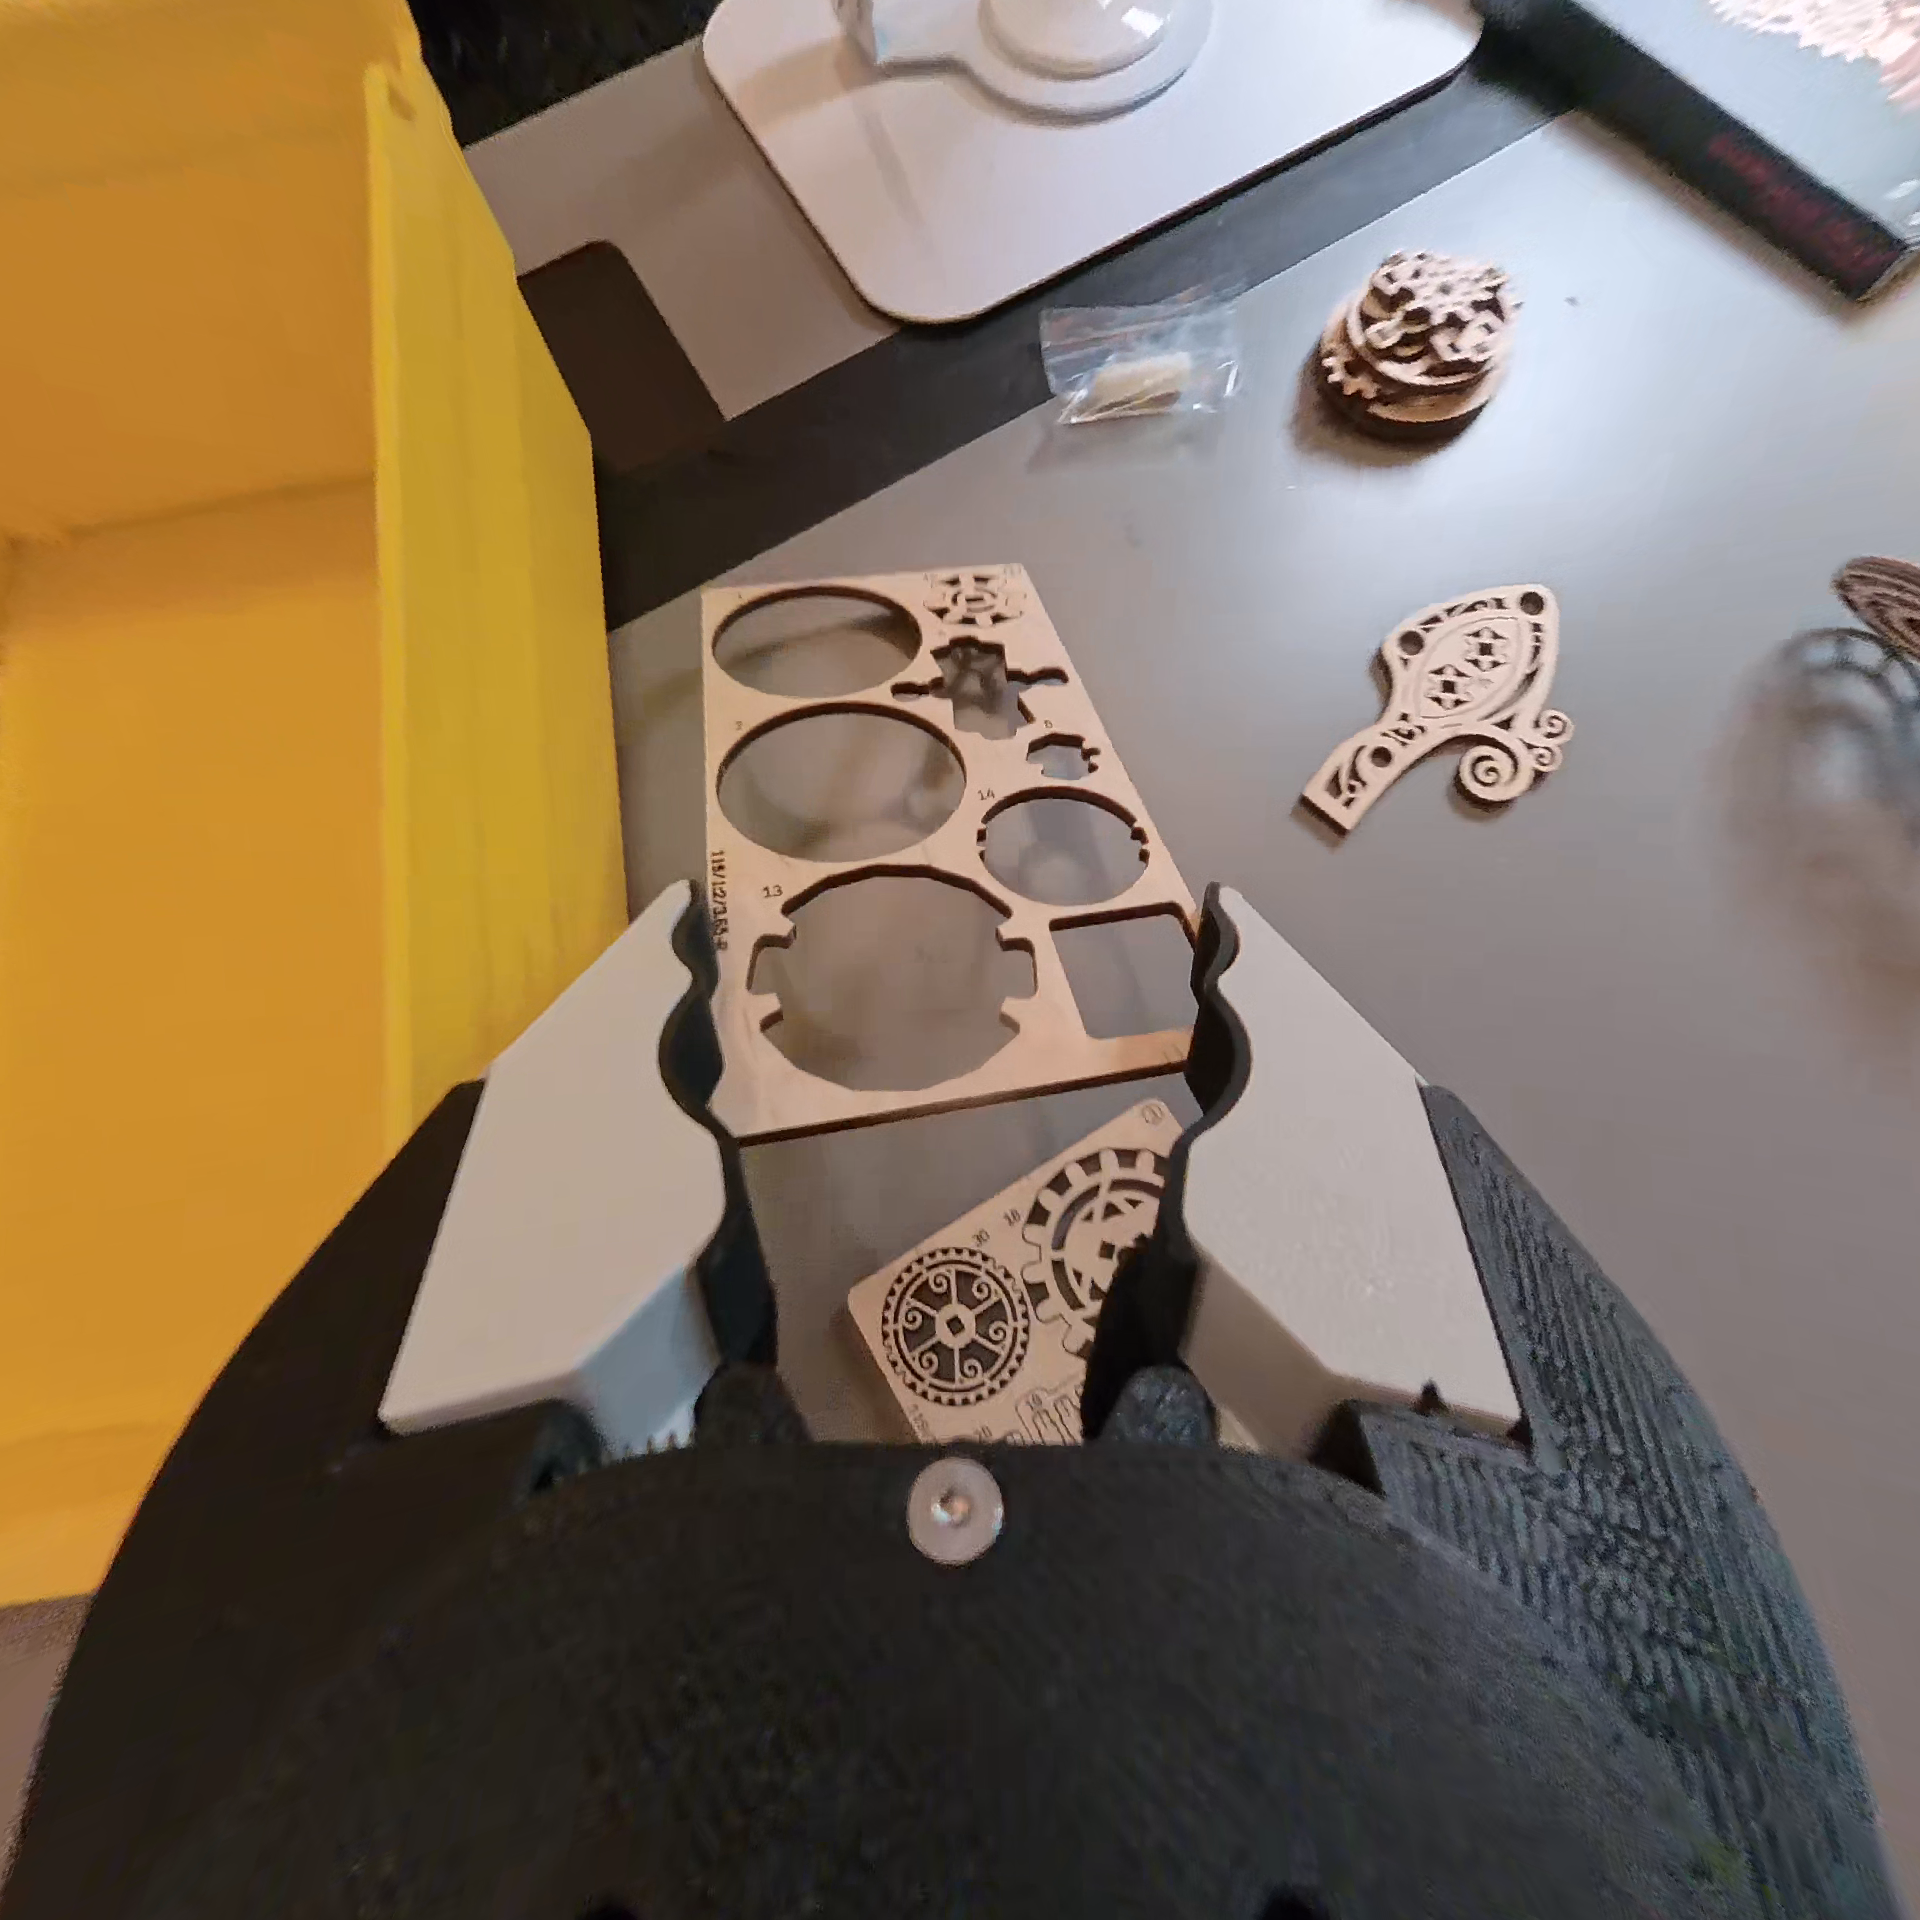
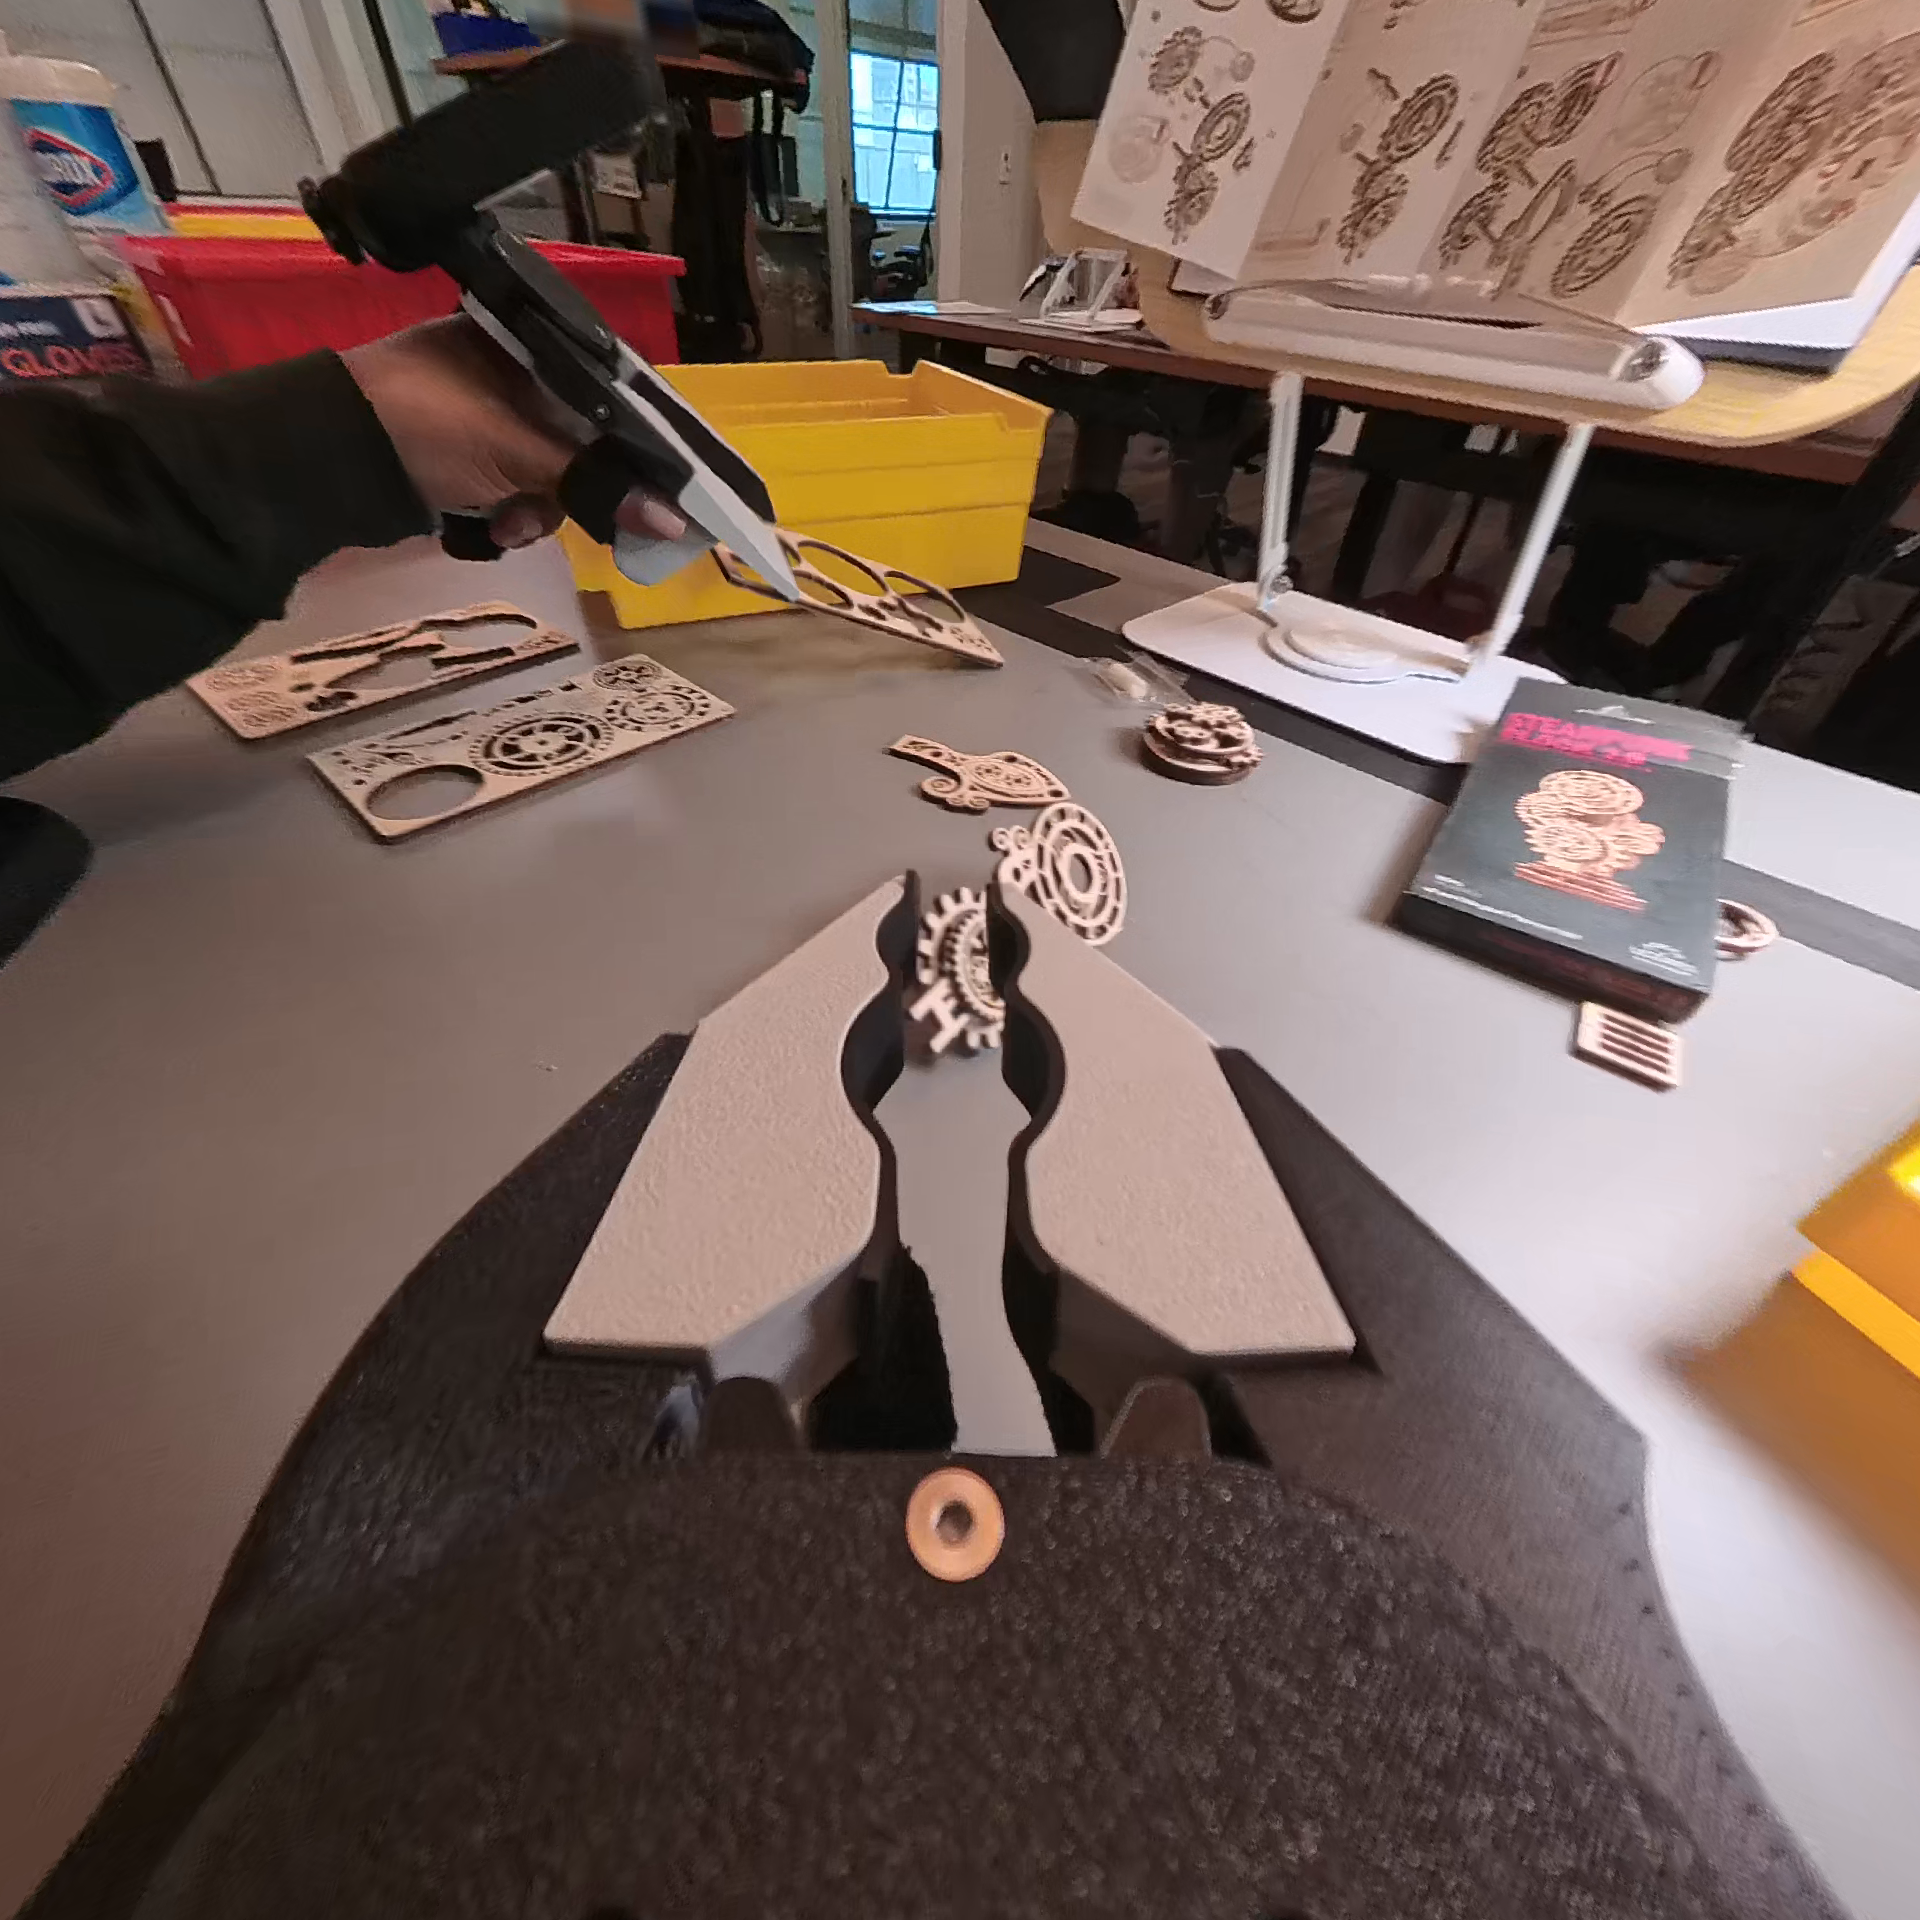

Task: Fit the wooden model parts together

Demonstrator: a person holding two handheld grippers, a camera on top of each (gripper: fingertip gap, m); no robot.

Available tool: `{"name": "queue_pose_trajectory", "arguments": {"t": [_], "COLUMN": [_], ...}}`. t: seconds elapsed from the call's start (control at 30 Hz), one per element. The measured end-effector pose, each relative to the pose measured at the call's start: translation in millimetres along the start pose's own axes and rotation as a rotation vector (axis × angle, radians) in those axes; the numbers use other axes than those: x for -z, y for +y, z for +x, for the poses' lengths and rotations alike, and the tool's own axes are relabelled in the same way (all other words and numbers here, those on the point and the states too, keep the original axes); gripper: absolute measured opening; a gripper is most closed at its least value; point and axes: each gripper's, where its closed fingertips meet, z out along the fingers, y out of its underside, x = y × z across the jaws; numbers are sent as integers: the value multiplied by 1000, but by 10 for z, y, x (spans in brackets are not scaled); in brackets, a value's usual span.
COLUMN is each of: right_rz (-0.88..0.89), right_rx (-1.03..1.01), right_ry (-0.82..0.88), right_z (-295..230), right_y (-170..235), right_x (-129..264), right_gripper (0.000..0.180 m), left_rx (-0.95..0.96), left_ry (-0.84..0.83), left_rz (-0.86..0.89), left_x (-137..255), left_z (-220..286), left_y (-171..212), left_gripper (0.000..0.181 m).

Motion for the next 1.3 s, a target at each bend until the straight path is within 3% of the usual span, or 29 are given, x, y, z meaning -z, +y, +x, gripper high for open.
{"name": "queue_pose_trajectory", "arguments": {"t": [0.03, 0.07, 0.1, 0.13, 0.17, 0.27, 0.43, 0.63, 0.87, 1.13, 1.3], "right_rz": [-4, -14, -26, -32, -40, -59, -80, -31, 19, -267, -431], "right_rx": [-14, -27, -37, -44, -54, -63, 54, 73, 57, 80, 52], "right_ry": [-21, -45, -65, -83, -104, -172, -154, -18, 208, 269, 150], "right_z": [-58, -126, -194, -265, -345, -595, -664, -190, 642, 1061, 939], "right_y": [-13, -17, -19, -25, -30, -46, -60, -233, -495, 12, 368], "right_x": [-35, -75, -118, -162, -212, -382, -557, -352, 147, 393, 466], "right_gripper": [11, 12, 14, 14, 15, 16, 16, 16, 20, 35, 32], "left_rx": [-11, -54, -64, -47, -33, -65, 9, -23, -105, -234, -353], "left_ry": [7, 33, 52, 75, 73, 94, 237, 259, 303, 373, 439], "left_rz": [16, 59, 139, 155, 121, 90, 103, 122, 136, 104, 62], "left_x": [56, 139, 238, 305, 324, 335, 323, 332, 255, 116, 23], "left_z": [26, 78, 126, 161, 160, 236, 467, 537, 727, 1040, 1271], "left_y": [-3, -36, -113, -122, -67, 59, 174, 172, 151, 171, 219], "left_gripper": [90, 9, 1, 6, 25, 19, 34, 39, 47, 47, 43]}}
